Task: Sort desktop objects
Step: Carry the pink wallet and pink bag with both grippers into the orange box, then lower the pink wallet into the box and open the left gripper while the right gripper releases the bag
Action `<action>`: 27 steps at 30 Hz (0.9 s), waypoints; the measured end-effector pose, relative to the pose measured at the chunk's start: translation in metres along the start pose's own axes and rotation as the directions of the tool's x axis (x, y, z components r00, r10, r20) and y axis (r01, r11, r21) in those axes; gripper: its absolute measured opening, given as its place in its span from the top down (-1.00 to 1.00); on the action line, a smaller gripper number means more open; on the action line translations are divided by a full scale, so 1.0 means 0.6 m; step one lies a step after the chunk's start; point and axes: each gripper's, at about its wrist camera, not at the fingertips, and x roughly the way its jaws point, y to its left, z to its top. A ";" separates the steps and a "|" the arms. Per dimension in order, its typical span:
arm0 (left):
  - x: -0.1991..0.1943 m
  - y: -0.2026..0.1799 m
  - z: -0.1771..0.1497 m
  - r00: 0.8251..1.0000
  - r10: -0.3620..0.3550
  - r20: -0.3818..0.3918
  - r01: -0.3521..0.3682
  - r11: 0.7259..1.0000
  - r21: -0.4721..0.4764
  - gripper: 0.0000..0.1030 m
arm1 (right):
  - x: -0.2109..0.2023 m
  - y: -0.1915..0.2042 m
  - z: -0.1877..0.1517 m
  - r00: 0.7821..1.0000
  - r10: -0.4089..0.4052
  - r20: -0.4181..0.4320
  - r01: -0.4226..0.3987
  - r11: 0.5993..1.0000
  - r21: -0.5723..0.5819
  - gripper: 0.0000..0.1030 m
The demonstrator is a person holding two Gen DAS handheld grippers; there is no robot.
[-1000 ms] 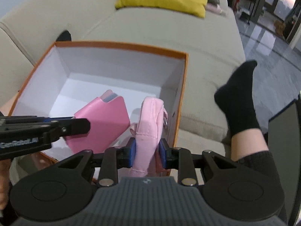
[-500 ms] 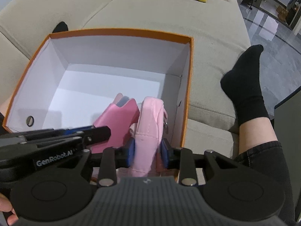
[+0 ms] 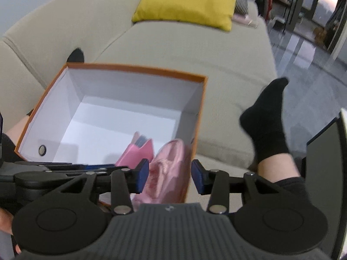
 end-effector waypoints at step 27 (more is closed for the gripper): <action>0.055 0.020 0.017 0.942 -0.299 -0.152 0.283 0.952 -0.119 0.98 | 0.037 -0.081 -0.035 0.987 0.145 -0.063 -0.127 0.966 0.226 0.82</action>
